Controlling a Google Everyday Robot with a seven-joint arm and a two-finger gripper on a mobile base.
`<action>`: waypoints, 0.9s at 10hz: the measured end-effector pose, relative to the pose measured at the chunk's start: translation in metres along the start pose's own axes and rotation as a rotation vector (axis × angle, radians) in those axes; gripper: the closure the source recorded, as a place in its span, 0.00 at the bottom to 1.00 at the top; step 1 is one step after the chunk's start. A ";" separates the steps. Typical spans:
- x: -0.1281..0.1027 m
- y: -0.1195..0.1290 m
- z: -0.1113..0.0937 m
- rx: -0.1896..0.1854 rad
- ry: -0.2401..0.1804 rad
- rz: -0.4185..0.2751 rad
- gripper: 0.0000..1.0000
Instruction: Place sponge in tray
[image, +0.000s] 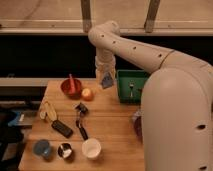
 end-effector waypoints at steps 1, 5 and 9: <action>0.000 -0.001 0.001 0.001 0.002 0.003 1.00; 0.006 -0.055 0.007 0.072 0.026 0.166 1.00; 0.034 -0.122 0.042 0.093 0.069 0.351 1.00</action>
